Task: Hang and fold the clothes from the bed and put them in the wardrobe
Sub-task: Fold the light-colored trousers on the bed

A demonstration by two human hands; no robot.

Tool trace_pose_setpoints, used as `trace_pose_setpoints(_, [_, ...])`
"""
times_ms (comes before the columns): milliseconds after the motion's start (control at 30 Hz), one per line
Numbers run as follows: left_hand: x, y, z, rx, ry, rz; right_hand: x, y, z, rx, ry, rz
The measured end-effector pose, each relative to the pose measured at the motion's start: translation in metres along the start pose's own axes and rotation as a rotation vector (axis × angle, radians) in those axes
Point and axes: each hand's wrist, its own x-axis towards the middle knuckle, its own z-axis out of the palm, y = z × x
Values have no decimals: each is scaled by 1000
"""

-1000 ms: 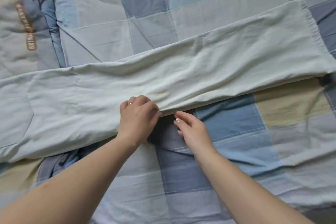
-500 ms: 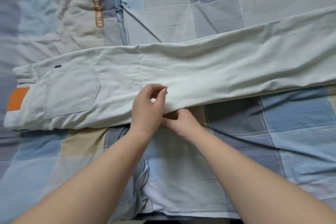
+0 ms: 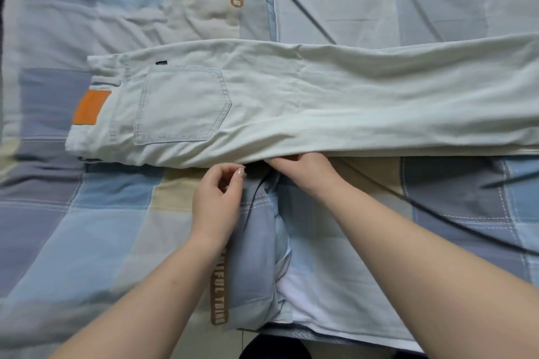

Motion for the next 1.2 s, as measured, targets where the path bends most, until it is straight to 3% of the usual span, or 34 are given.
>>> trace_pose_setpoints(67, [3,-1,-4,-4,27,2,1,-10,13,-33,49,-97])
trace_pose_setpoints(167, [6,-4,-11,-1,53,4,16,-20,31,-121,62,-85])
trace_pose_setpoints(367, [45,-20,-41,75,233,51,28,-20,21,193,28,98])
trace_pose_setpoints(467, [74,-21,-67,175,350,-9,3,-19,14,-64,-85,51])
trace_pose_setpoints(567, [93,-27,-89,320,226,-113,-35,-7,19,-88,-64,-71])
trace_pose_setpoints(667, [93,-32,-95,397,131,-140,-68,12,37,323,-91,83])
trace_pose_setpoints(733, [91,-33,-93,335,151,-151,-74,13,46,658,-103,241])
trace_pose_setpoints(833, [88,-35,-84,46,258,-310,-73,5,47,801,-38,228])
trace_pose_setpoints(900, [82,-37,-75,-229,316,-495,-78,10,51,629,61,233])
trace_pose_setpoints(1000, [66,-41,-56,-526,205,-681,-96,17,58,463,155,275])
trace_pose_setpoints(1067, [63,-39,-54,-656,176,-702,-102,10,53,525,190,168])
trace_pose_setpoints(1200, [78,-44,-70,-658,274,-677,-105,31,46,229,241,163])
